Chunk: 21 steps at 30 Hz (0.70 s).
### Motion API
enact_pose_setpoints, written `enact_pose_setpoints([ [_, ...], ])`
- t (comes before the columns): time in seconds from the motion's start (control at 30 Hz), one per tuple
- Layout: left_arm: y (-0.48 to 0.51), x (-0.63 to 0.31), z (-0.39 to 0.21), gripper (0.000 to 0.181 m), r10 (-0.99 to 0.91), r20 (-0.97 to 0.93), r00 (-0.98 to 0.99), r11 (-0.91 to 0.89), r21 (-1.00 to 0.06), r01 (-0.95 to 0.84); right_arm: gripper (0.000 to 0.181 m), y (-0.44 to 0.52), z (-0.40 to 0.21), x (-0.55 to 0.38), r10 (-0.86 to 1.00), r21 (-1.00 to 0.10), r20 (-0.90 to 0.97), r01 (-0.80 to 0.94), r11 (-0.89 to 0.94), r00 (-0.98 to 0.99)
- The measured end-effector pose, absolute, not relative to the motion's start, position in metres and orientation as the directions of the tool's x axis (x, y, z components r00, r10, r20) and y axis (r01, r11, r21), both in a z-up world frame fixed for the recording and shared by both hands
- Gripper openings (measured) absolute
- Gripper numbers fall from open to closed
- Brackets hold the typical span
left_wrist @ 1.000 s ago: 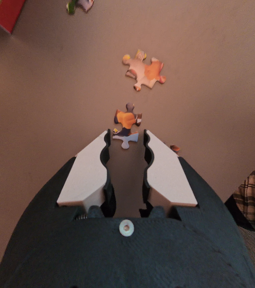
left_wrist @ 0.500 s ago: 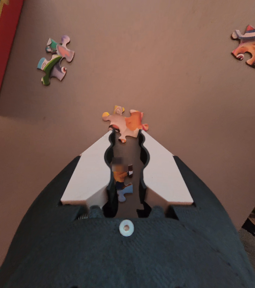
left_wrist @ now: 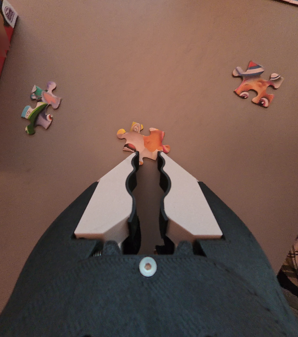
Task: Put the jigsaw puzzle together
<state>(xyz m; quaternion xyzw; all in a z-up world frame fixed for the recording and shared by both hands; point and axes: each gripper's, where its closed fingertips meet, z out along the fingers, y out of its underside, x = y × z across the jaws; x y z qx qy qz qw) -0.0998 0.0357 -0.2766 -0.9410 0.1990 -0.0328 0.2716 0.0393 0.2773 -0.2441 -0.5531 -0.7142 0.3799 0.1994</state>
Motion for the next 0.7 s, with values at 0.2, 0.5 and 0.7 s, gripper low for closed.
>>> enact_pose_setpoints([
  [0.2, 0.044, -0.075, -0.276, 0.019, -0.432, -0.054, 0.900, -0.748, -0.536, -0.391, 0.008, 0.280, -0.240, 0.041, 0.944, -0.770, -0.127, 0.630, 0.100, -0.306],
  [0.5, 0.052, -0.031, -0.270, 0.032, -0.520, 0.001, 0.854, -0.707, -0.562, -0.429, 0.008, 0.298, -0.220, 0.048, 0.957, -0.815, -0.128, 0.578, 0.048, -0.259],
  [0.7, 0.046, 0.013, -0.276, 0.056, -0.633, 0.036, 0.774, -0.660, -0.548, -0.514, 0.008, 0.309, -0.209, 0.054, 0.963, -0.838, -0.135, 0.545, 0.014, -0.231],
])
